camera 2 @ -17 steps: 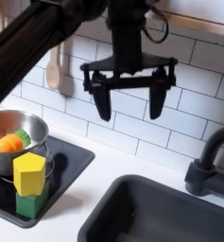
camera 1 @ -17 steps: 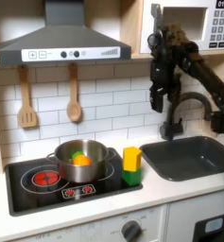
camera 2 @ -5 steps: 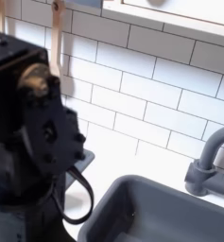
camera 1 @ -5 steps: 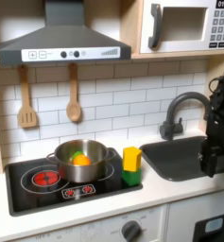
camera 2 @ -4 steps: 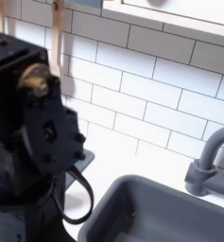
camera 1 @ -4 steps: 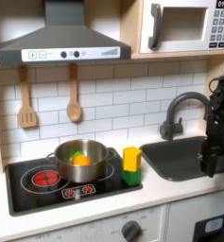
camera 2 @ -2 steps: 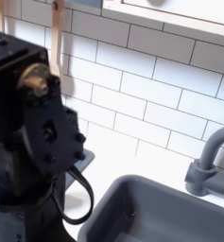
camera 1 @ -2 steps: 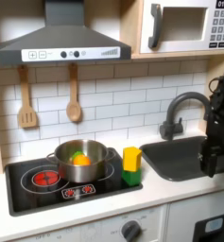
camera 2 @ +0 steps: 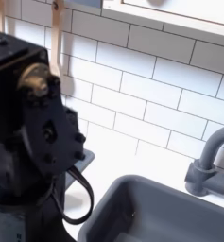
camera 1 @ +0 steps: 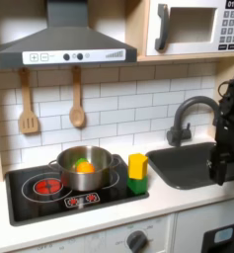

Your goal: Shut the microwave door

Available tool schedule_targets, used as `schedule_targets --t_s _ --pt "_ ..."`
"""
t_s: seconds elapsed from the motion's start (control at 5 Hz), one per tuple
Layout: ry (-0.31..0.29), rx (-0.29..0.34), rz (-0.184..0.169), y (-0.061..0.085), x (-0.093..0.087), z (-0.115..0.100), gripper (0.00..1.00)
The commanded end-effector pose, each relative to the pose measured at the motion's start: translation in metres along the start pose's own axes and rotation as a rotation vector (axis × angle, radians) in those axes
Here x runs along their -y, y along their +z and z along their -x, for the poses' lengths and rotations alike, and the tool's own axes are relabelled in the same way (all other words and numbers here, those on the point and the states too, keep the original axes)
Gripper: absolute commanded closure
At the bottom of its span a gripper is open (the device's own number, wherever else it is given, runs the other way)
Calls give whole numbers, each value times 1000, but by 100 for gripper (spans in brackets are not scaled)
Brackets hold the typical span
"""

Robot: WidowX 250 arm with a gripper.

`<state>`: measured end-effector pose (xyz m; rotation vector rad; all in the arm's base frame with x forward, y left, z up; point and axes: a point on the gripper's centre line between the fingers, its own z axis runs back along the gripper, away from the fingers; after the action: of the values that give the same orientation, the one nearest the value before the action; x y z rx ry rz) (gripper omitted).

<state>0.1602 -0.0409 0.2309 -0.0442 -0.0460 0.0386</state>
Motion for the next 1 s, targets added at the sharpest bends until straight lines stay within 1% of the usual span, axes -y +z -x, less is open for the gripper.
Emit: schedule_targets --t_s 0.0,0.2,0.4,0.6,0.8 --pt "14 31 -21 -10 -5 -7 0" --pt "12 60 -35 -12 -7 -15 0" --pt "53 84 -34 -12 -15 -30 0" --pt "83 110 -56 -13 -25 -44 0" --pt "113 147 -62 -6 -32 -59 0"
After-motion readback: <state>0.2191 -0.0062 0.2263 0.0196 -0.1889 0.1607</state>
